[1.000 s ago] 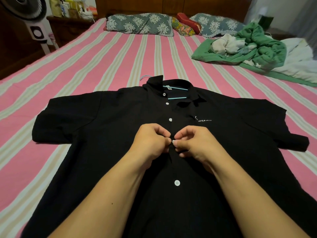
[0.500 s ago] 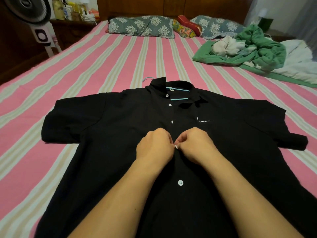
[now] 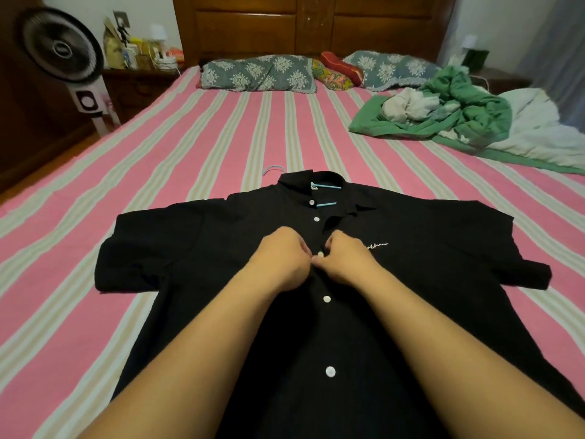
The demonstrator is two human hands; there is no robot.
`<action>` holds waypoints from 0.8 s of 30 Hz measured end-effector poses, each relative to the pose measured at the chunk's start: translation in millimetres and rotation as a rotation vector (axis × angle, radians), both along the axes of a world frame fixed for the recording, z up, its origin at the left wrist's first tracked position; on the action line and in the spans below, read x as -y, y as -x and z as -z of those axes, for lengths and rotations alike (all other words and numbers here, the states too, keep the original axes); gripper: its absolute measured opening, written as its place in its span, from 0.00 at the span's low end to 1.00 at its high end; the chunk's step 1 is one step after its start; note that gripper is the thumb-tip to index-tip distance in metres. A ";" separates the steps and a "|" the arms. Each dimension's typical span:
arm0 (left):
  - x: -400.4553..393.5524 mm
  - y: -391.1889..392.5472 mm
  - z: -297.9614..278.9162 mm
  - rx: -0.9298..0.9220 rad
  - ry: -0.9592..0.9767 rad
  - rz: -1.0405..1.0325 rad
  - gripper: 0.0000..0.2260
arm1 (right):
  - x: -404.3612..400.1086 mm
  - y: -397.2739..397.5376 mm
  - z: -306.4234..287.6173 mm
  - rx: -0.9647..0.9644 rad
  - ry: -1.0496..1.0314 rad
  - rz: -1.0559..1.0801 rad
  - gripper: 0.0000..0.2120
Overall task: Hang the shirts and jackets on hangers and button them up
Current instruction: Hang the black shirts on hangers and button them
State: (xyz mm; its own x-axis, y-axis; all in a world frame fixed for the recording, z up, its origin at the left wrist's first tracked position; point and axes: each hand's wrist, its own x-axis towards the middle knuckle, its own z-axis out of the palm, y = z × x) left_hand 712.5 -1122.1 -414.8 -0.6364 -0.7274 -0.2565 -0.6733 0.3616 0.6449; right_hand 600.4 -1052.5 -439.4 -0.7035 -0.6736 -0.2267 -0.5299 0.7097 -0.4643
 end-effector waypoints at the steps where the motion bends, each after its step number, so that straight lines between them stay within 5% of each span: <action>1: 4.2 10.3 3.7 -0.126 -0.030 -0.120 0.09 | 1.2 1.0 9.5 -0.003 0.000 0.019 0.22; 3: 11.4 30.0 23.7 -0.296 -0.162 -0.263 0.11 | 2.7 8.6 21.1 0.006 0.034 0.066 0.18; 7: 16.0 42.9 67.9 -0.320 -0.235 -0.274 0.12 | 9.9 37.2 29.2 0.097 0.078 0.155 0.05; 14: 20.0 55.9 75.5 -0.145 0.072 -0.080 0.04 | 17.4 45.5 41.9 -0.014 0.055 0.145 0.06; 18: 21.5 56.4 78.6 -0.157 0.039 -0.110 0.02 | 16.8 39.3 40.5 -0.098 0.034 0.047 0.12; 24: 17.8 58.4 76.5 -0.119 0.070 -0.090 0.04 | 9.4 51.0 31.2 0.113 0.099 0.170 0.15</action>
State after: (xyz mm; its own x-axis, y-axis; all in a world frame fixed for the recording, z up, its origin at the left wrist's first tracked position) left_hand 654.1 -1139.8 -491.3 -0.5908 -0.7963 -0.1296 -0.6254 0.3505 0.6971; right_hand 549.4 -1061.9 -470.6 -0.7827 -0.5703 -0.2492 -0.3470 0.7324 -0.5858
